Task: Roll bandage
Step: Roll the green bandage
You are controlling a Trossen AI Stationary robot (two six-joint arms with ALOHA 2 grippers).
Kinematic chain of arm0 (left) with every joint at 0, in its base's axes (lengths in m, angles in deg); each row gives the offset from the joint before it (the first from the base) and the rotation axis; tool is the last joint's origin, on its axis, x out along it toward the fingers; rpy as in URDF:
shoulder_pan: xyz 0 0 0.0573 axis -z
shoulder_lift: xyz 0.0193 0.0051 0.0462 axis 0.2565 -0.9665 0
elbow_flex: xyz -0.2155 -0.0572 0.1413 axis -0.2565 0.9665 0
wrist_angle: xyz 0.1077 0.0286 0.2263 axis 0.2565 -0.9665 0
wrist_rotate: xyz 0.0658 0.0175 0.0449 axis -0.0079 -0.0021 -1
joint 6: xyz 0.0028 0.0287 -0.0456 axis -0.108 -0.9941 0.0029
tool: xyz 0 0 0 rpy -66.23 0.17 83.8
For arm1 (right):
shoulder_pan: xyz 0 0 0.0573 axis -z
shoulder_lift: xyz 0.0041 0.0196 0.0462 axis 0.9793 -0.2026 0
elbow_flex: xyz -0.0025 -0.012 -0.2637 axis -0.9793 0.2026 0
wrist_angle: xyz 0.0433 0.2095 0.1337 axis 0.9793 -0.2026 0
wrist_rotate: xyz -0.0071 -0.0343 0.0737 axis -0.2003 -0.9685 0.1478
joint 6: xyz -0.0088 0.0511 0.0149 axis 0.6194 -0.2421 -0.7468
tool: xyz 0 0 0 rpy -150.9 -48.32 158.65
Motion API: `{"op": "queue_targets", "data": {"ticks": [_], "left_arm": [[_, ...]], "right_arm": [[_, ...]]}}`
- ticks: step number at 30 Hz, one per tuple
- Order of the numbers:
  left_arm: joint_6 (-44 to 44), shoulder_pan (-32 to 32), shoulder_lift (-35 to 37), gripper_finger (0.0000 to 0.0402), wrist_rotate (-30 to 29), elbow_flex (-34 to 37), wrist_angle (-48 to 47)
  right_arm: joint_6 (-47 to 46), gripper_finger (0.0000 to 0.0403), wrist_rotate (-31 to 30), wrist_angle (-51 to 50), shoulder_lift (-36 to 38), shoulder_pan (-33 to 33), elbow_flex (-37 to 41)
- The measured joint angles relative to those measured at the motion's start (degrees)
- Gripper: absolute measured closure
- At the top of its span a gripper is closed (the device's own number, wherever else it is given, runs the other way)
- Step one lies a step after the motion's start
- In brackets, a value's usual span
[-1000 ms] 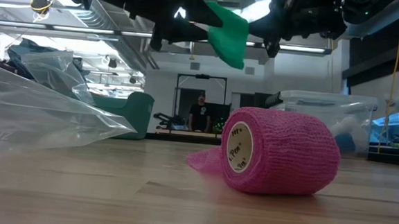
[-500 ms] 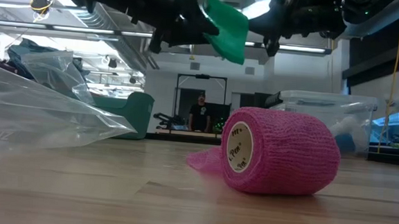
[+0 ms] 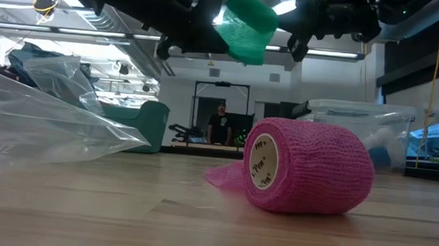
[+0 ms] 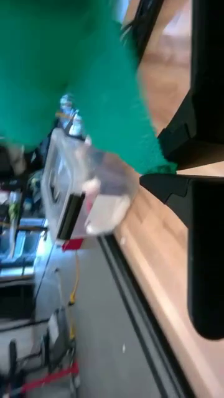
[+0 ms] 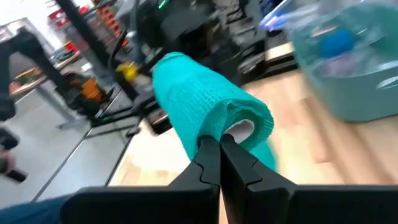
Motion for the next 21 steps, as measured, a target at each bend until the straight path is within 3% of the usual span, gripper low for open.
{"op": "queue_targets", "data": {"ticks": [5,12,21], "left_arm": [[-0.68,-1.28,0.0,0.0399,-0.43,0.0,0.75],[-9.64,-2.48,0.79,0.04,-0.38,0.0,6.39],[-17.21,-0.96,5.22,0.04,1.95,-0.87,5.76]], "right_arm": [[1.18,0.0403,-2.02,-2.58,0.0,-3.0,-0.02],[2.82,0.0403,-5.81,-7.79,0.0,-5.74,-0.02],[5.79,0.0403,-15.87,-10.86,0.0,-5.66,-0.07]]}}
